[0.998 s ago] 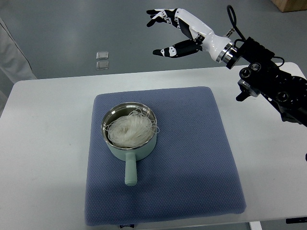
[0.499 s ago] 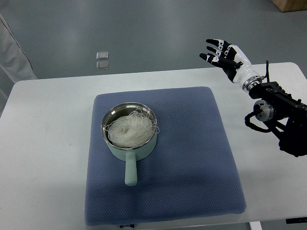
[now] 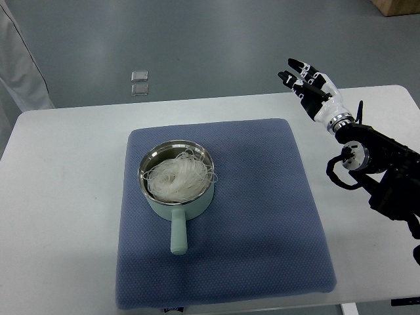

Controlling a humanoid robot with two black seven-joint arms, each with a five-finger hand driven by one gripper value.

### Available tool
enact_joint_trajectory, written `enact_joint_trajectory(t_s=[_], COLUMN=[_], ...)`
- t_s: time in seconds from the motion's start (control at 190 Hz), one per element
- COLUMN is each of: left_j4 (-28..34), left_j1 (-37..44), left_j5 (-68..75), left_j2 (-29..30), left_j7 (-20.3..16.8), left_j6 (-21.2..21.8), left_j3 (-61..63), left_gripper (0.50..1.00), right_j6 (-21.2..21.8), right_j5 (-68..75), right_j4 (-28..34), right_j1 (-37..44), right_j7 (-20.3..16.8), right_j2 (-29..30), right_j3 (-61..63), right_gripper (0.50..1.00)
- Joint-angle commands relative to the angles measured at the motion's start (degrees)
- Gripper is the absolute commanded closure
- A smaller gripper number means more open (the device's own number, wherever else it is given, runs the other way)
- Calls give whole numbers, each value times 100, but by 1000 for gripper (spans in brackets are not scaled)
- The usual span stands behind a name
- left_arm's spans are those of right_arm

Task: Put vermicelli into pot with right hand

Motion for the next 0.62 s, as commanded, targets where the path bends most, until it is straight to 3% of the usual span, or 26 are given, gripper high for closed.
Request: enact_joint_trajectory(t_s=[0.0, 0.473, 0.615], left_j4=[0, 0, 0], left_j1=[1, 1, 1], left_j5=[0, 0, 0], left_j2=[0, 0, 0], left_j7=[0, 0, 0], left_j6=[0, 0, 0], left_j3=[0, 0, 0], left_gripper=[500, 500, 500], right_j6=[-47, -584, -628], right_j5=[171, 250, 224], right_j4=[-98, -485, -494], right_j1=[-3, 32, 32], right_j7=[9, 61, 281], right_j2=[57, 285, 276], right_j3=[2, -7, -15], right_gripper=[595, 579, 579])
